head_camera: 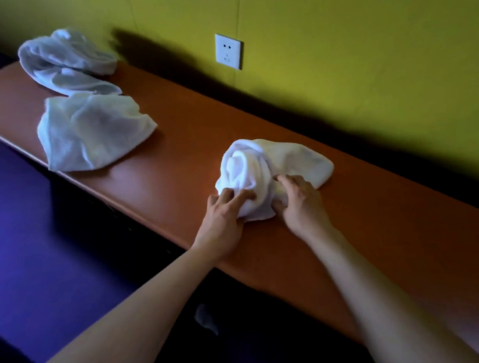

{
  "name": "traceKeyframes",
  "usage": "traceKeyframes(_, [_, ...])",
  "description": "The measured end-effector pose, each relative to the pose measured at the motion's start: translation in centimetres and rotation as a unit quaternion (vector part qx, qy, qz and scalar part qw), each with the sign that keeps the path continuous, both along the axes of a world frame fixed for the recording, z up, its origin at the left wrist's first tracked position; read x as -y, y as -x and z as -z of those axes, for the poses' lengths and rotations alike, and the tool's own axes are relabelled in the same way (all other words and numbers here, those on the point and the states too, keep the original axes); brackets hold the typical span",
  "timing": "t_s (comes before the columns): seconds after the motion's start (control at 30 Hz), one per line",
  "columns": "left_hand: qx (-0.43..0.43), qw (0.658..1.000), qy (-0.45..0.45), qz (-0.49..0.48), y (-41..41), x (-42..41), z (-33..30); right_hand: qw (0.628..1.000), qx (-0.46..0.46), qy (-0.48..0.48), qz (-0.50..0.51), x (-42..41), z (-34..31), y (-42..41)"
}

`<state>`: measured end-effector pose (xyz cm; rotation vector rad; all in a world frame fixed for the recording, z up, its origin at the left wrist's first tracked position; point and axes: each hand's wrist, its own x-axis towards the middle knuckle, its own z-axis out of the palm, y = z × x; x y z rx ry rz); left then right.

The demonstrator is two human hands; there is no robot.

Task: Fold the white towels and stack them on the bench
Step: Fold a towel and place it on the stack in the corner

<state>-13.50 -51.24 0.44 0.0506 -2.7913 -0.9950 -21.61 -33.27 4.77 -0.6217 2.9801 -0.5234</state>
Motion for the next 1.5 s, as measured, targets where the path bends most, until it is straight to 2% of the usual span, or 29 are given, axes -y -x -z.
traceKeyframes(0.1, [-0.014, 0.998, 0.001, 0.062, -3.4, -3.4, -1.1, 0.997, 0.059, -0.035, 0.026, -3.1, 0.3, -3.3])
traceKeyframes(0.17, [0.002, 0.995, -0.045, 0.094, -5.2, -4.9, -2.2, 0.994, 0.098, -0.022, 0.049, -5.3, 0.6, -5.7])
traceKeyframes(0.23, [0.031, 0.984, -0.167, 0.061, -6.4, -5.8, -3.1, 0.992, 0.106, 0.002, 0.067, -7.1, 0.5, -7.9])
traceKeyframes(0.3, [0.022, 0.968, -0.246, -0.033, -6.7, -6.5, -3.6, 0.992, 0.103, 0.017, 0.074, -8.7, 0.4, -9.8])
traceKeyframes(0.37, [0.071, 0.971, -0.21, -0.088, -6.2, -7.1, -4.0, 0.993, 0.098, 0.012, 0.072, -9.9, 0.6, -11.4])
traceKeyframes(0.47, [0.205, 0.969, -0.09, -0.102, -5.3, -7.7, -4.0, 0.994, 0.077, -0.004, 0.071, -11.6, 1.1, -13.2])
traceKeyframes(0.5, [0.216, 0.968, -0.081, -0.096, -5.1, -7.8, -3.8, 0.994, 0.076, -0.006, 0.076, -12.1, 1.2, -13.6])
traceKeyframes(0.67, [0.092, 0.982, -0.147, -0.074, -4.9, -8.8, -5.8, 0.985, 0.133, 0.037, 0.102, -14.1, 0.1, -13.9])
traceKeyframes(0.83, [-0.002, 0.981, -0.192, 0.013, -3.5, -10.2, -11.7, 0.96, 0.054, 0.2, 0.191, -15.8, -4.8, -11.4])
traceKeyframes(0.97, [-0.059, 0.98, -0.183, 0.048, -3.1, -12.1, -16.7, 0.946, 0.003, 0.31, 0.095, -15.7, -9.5, -10.9])
traceKeyframes(1.07, [-0.079, 0.986, -0.141, 0.034, -3.2, -13.5, -19.7, 0.949, -0.03, 0.309, 0.045, -14.6, -11.8, -12.6])
traceKeyframes(1.17, [-0.093, 0.988, -0.125, 0.005, -3.5, -14.5, -22.1, 0.932, -0.185, 0.296, 0.096, -13.5, -13.1, -14.6])
traceKeyframes(1.23, [-0.104, 0.987, -0.124, 0.001, -4.0, -14.9, -23.5, 0.914, -0.251, 0.304, 0.1, -13.2, -13.6, -15.6])
traceKeyframes(1.37, [-0.112, 0.989, -0.099, 0.017, -5.3, -15.3, -25.6, 0.921, -0.244, 0.296, 0.061, -13.1, -13.9, -16.3])
traceKeyframes(1.43, [-0.107, 0.99, -0.092, 0.025, -5.8, -15.4, -26.3, 0.917, -0.213, 0.32, 0.107, -13.8, -14.1, -16.2])
traceKeyframes(1.5, [-0.096, 0.989, -0.103, 0.051, -6.4, -15.1, -27.2, 0.893, -0.19, 0.368, 0.175, -14.9, -14.9, -16.0])
